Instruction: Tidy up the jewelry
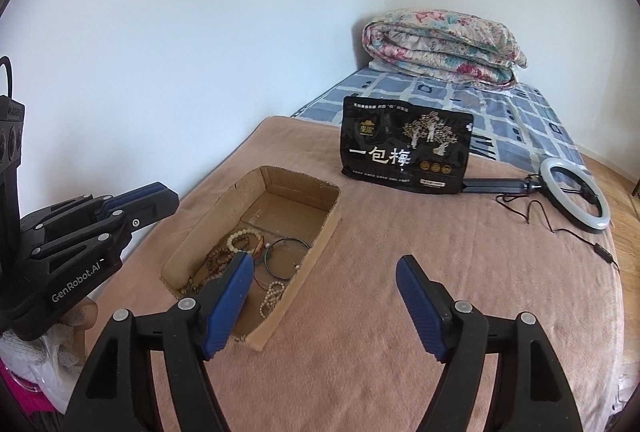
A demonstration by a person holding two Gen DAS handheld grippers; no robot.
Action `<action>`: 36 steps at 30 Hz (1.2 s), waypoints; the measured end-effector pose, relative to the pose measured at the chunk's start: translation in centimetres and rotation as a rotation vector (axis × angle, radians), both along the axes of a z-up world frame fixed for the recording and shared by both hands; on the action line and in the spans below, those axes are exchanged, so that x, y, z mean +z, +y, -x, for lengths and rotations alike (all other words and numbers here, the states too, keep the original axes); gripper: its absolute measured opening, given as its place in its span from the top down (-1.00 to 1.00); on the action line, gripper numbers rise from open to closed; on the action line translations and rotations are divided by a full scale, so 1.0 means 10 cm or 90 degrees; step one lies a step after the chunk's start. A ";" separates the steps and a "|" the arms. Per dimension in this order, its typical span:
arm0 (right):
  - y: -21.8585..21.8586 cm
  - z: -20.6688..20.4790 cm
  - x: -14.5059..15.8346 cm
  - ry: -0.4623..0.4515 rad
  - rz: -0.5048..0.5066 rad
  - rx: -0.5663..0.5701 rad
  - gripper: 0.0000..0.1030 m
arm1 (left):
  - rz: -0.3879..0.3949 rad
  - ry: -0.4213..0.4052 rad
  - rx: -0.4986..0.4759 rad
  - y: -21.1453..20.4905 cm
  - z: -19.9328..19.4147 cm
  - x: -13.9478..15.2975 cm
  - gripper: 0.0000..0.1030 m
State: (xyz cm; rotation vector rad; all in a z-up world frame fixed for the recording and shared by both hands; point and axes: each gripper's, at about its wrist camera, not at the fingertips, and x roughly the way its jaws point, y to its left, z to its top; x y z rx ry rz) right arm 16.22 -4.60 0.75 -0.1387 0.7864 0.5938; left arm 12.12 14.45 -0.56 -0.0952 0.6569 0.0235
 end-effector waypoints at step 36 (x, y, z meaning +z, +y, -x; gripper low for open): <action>-0.81 0.28 -0.21 -0.029 -0.016 -0.102 -0.99 | -0.049 -0.021 0.020 -0.42 0.70 -0.03 -0.87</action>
